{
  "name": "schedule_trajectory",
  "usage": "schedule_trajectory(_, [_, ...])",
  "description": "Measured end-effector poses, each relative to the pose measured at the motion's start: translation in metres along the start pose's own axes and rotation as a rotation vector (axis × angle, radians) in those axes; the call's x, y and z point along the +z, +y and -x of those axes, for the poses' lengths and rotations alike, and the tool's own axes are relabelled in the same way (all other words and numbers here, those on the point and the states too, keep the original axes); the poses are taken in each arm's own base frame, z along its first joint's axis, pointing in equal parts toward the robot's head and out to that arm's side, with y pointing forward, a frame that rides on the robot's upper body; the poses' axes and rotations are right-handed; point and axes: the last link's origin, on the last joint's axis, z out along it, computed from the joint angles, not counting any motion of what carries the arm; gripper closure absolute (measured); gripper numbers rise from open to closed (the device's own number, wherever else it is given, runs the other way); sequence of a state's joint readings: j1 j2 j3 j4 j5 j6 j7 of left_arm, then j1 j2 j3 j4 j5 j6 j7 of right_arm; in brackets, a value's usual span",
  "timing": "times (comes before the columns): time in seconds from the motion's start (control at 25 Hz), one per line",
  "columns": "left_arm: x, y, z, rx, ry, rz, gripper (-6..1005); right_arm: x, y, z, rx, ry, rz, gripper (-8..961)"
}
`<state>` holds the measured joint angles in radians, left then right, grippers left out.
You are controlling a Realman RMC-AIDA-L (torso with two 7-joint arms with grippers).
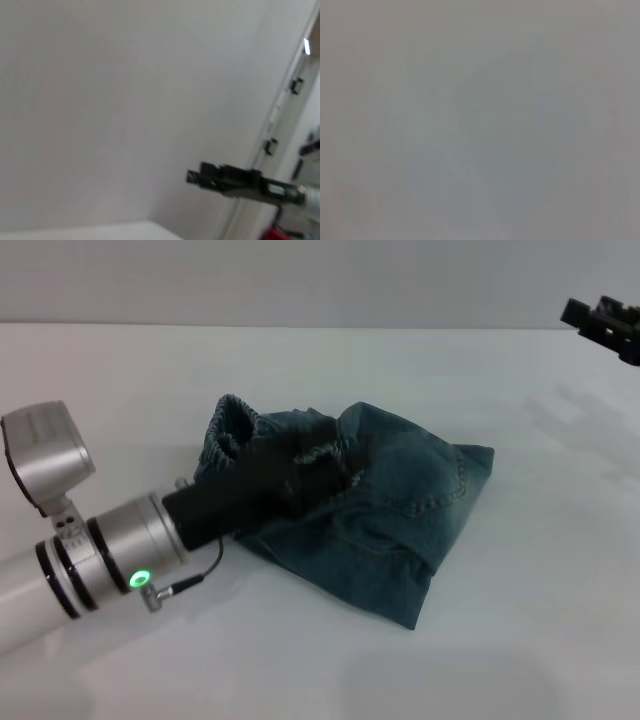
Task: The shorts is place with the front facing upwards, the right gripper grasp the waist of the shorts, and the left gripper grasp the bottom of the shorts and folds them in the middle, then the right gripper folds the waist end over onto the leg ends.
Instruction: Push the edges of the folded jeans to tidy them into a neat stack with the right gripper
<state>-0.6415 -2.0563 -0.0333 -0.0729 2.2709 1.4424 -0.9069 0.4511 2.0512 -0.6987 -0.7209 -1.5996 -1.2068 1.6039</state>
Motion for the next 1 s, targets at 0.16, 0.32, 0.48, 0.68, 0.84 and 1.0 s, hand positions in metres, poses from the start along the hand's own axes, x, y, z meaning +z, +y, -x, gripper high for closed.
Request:
schedule_trajectory(0.16, [-0.006, 0.004, 0.009, -0.025, -0.093, 0.053, 348, -0.002, -0.007, -0.005, 0.006, 0.003, -0.034, 299])
schedule_trajectory(0.32, [-0.007, 0.003, 0.017, -0.041, -0.153, 0.049, 348, 0.0, -0.009, -0.006, -0.004, 0.005, -0.051, 298])
schedule_trajectory(0.48, [-0.005, -0.001, 0.023, -0.043, -0.184, 0.009, 348, 0.003, -0.007, -0.007, -0.007, 0.009, -0.044, 298])
schedule_trajectory(0.68, [0.007, -0.01, 0.025, -0.049, -0.205, -0.066, 348, 0.005, -0.004, -0.009, 0.004, 0.007, -0.031, 298])
schedule_trajectory(0.84, [0.018, -0.021, 0.024, -0.04, -0.227, -0.134, 347, 0.006, -0.001, -0.015, 0.024, 0.015, -0.018, 298])
schedule_trajectory(1.0, [0.03, -0.029, 0.015, 0.006, -0.223, -0.166, 347, 0.007, 0.0, -0.021, 0.029, 0.024, -0.009, 298])
